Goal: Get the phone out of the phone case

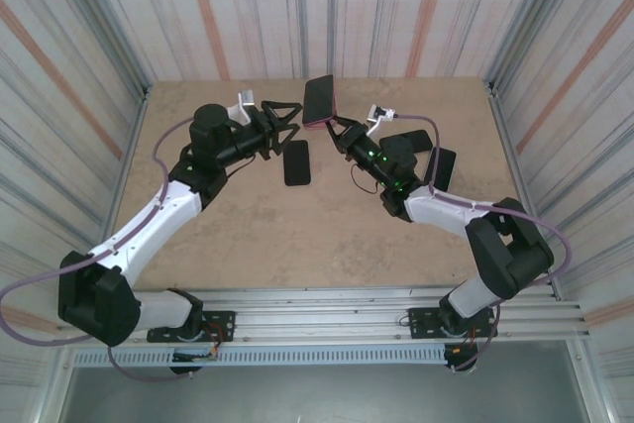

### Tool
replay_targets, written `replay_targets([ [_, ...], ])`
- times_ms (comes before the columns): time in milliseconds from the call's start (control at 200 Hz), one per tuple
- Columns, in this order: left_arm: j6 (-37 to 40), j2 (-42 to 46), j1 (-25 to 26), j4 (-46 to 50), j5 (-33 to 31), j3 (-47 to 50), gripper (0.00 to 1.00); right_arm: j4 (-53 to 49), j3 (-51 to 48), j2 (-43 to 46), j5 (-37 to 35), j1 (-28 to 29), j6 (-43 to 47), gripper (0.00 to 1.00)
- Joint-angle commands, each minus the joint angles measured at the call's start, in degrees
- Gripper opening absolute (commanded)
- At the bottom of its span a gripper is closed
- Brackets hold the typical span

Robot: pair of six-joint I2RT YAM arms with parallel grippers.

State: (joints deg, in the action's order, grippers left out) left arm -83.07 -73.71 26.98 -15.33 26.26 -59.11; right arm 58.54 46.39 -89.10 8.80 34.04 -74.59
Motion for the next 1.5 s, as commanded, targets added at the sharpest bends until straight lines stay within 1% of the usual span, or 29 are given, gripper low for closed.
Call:
replay_targets([
  [0, -3.90, -0.43, 1.78, -2.39, -4.05, -1.25, 0.63, 7.50, 2.91, -0.73, -1.45, 0.80, -0.36, 0.00],
  [35, -4.35, -0.98, 2.15, -3.14, -4.11, -1.43, 0.61, 7.76, 2.89, -0.95, -1.63, 0.87, -0.38, 0.00],
  [256, -6.30, -3.67, 2.54, -6.90, -4.57, -2.00, 0.59, 8.52, 3.59, -1.57, -2.22, 1.60, 0.39, 0.00],
  [471, -7.28, -5.09, 2.81, -8.86, -5.55, -1.43, 0.58, 9.48, 3.53, -1.79, -2.56, 2.06, 0.27, 0.00],
  [621, -7.46, -5.24, 2.77, -8.98, -6.63, -1.44, 0.56, 10.07, 3.40, -1.90, -1.85, 2.18, 0.54, 0.00],
  [787, -8.47, -5.48, 3.42, -8.65, -9.37, -1.80, 0.55, 11.39, 3.18, -2.24, -1.77, 2.73, 1.14, 0.00],
  [897, -9.00, -5.22, 4.19, -7.03, -12.67, -2.07, 0.54, 11.81, 2.92, -2.18, -2.45, 3.20, 1.97, 0.00],
  [1077, -11.27, -5.86, 5.22, -6.78, -17.16, -3.52, 0.47, 13.53, 2.57, -2.64, -3.50, 3.82, 2.54, 0.00],
  [1152, -12.15, -5.57, 5.87, -6.93, -19.89, -3.84, 0.42, 13.67, 2.56, -2.71, -3.79, 3.88, 2.86, 0.00],
  [1253, -11.77, -5.87, 6.01, -7.01, -20.36, -5.85, 0.38, 13.92, 2.56, -2.98, -3.71, 3.95, 3.00, 0.00],
  [1368, -12.12, -5.63, 6.24, -7.32, -20.72, -6.37, 0.28, 14.21, 2.86, -3.37, -3.96, 3.93, 2.69, 0.00],
  [1433, -12.25, -5.30, 6.31, -7.44, -21.14, -6.33, 0.20, 14.37, 3.11, -3.71, -3.82, 4.00, 2.69, 0.00],
  [1493, -12.03, -5.17, 6.43, -7.49, -21.17, -6.63, 0.16, 14.37, 3.29, -3.92, -3.79, 4.01, 2.60, 0.00],
])
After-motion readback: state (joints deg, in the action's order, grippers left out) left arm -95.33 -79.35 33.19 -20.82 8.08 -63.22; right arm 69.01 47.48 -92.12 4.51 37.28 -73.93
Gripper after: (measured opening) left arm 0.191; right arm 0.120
